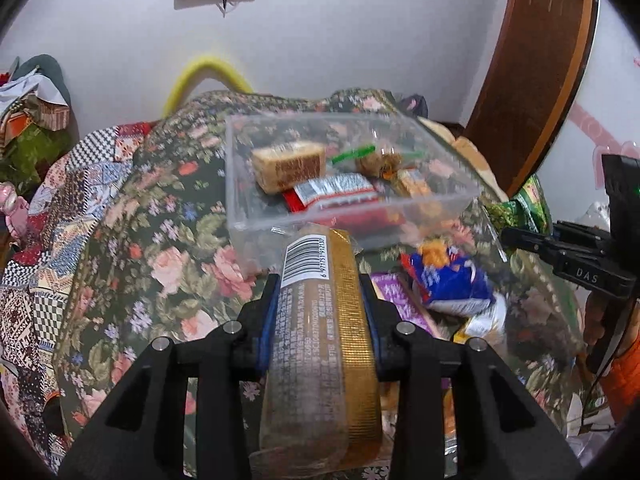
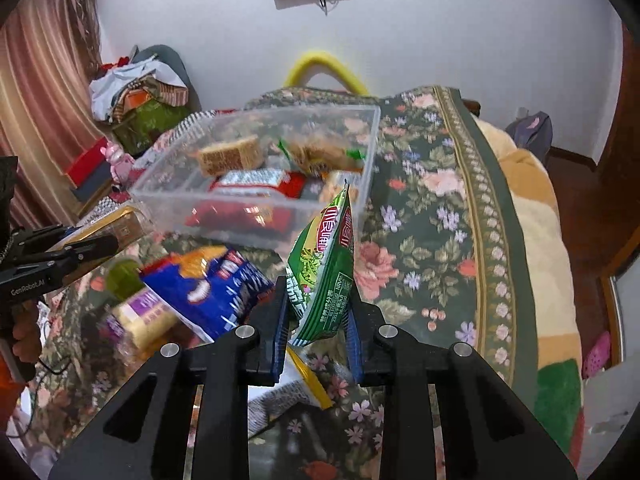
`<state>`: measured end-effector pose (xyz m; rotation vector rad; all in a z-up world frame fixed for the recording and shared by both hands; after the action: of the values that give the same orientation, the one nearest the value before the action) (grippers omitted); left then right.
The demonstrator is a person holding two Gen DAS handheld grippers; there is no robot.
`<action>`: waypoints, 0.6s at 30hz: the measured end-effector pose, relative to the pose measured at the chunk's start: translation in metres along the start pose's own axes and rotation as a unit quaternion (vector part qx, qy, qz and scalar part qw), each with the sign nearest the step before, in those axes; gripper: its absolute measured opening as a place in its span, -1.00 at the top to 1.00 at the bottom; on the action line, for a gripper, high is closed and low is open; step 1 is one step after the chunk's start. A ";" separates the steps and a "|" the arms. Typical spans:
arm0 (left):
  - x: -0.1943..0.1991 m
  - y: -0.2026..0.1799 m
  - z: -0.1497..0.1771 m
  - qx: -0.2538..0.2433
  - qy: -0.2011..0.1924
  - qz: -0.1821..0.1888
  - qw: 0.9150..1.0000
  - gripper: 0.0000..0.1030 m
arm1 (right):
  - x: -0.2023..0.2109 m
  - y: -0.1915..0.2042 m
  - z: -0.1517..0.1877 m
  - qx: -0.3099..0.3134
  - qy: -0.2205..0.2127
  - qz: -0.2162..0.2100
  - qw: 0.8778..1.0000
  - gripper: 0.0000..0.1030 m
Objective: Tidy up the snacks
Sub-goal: 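Lower the wrapped bar and green pea bag into the clear box, release both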
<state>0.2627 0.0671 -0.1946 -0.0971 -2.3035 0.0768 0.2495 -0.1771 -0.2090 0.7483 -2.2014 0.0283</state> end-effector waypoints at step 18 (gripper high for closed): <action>-0.024 0.011 -0.074 0.003 -0.041 -0.020 0.999 0.30 | -0.013 0.028 -0.055 0.017 -0.037 -0.022 0.999 0.56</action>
<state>0.3345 0.0779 -0.1635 -0.0455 -2.3850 0.0679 0.2790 -0.1334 -0.1749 0.8284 -2.2594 0.0147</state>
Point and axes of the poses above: each gripper's, at about its wrist camera, not at the fingertips, and x roughly against the way its jaws point, y to its left, z to its underside, the point moved 8 cm from there along -x, roughly the way its jaws point, and after that the axes turned 2 degrees about -z, right-handed, at the moved point
